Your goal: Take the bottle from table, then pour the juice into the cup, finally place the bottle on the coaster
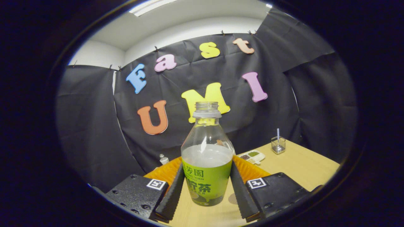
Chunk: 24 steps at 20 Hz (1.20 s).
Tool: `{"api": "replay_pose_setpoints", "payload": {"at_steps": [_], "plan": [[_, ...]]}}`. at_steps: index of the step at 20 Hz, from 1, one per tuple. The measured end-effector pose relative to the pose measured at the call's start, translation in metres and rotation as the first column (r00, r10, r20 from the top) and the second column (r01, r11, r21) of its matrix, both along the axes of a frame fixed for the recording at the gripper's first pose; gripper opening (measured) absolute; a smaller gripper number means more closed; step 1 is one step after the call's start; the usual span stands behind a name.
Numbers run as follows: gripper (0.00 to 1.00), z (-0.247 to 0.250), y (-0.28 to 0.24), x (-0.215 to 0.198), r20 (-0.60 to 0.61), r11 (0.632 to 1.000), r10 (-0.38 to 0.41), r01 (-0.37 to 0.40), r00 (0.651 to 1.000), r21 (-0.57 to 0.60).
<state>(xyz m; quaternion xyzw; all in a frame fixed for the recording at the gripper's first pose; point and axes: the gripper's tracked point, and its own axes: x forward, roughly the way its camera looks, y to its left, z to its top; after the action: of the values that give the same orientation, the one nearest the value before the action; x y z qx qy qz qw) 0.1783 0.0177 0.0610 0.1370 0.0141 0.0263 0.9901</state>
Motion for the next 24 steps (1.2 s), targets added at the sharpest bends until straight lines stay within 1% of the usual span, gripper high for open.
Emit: {"api": "replay_pose_setpoints", "payload": {"at_steps": [2,4,7,9,11,13,15,19,22,24], "plan": [[0.79,0.0,-0.001,0.006,-0.007,0.997,-0.009,0.009,1.0,-0.071],[0.8,-0.003,-0.007,0.014,-0.005,0.992,-0.037,0.036,0.999,-0.124],[0.8,-0.018,-0.002,0.029,0.012,0.987,-0.026,0.028,1.0,-0.158],[0.79,-0.038,-0.009,0.044,0.014,0.981,-0.053,0.055,0.998,-0.185],[0.8,-0.067,-0.014,0.061,-0.014,0.976,-0.079,0.074,0.997,-0.207],[0.8,-0.095,-0.014,0.078,-0.046,0.972,-0.095,0.082,0.994,-0.222],[0.8,-0.121,-0.012,0.091,-0.066,0.97,-0.091,0.073,0.994,-0.231],[0.8,-0.151,-0.013,0.118,-0.07,0.951,-0.123,0.097,0.99,-0.293],[0.8,-0.167,-0.014,0.129,-0.069,0.934,-0.151,0.119,0.986,-0.337],[0.8,-0.176,-0.015,0.13,-0.071,0.939,-0.153,0.123,0.986,-0.321]]}}
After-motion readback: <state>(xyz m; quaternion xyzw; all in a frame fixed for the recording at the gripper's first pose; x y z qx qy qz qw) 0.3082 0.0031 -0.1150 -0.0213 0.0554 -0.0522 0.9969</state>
